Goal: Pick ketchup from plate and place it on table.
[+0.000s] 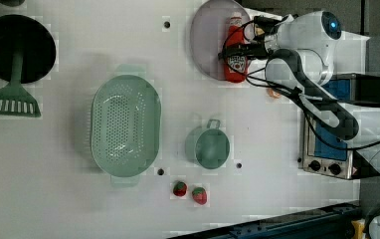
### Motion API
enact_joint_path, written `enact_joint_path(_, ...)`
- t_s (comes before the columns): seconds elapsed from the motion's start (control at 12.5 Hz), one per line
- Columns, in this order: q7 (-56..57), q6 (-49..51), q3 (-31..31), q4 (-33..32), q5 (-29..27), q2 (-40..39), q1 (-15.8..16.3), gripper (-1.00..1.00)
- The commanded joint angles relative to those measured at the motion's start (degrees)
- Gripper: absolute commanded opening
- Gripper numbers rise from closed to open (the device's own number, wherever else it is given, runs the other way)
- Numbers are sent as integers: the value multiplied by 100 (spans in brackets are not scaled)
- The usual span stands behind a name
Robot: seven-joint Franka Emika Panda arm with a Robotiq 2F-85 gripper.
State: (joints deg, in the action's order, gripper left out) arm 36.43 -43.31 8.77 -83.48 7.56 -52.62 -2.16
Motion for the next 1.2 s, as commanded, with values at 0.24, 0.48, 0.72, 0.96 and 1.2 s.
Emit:
enact_joint_path(0.24, 225, -155, -26, 247, 37, 97, 10, 15)
enact_joint_path(0.48, 210, 73, -26, 251, 22, 437, -12, 15)
enact_joint_path(0.72, 108, 1050, -26, 248, -225, 1117, -76, 15)
enact_joint_path(0.96, 96, 1630, -43, 152, -376, 1791, -224, 15)
enact_joint_path(1.2, 41, 1920, -104, -266, -381, 2519, -441, 15)
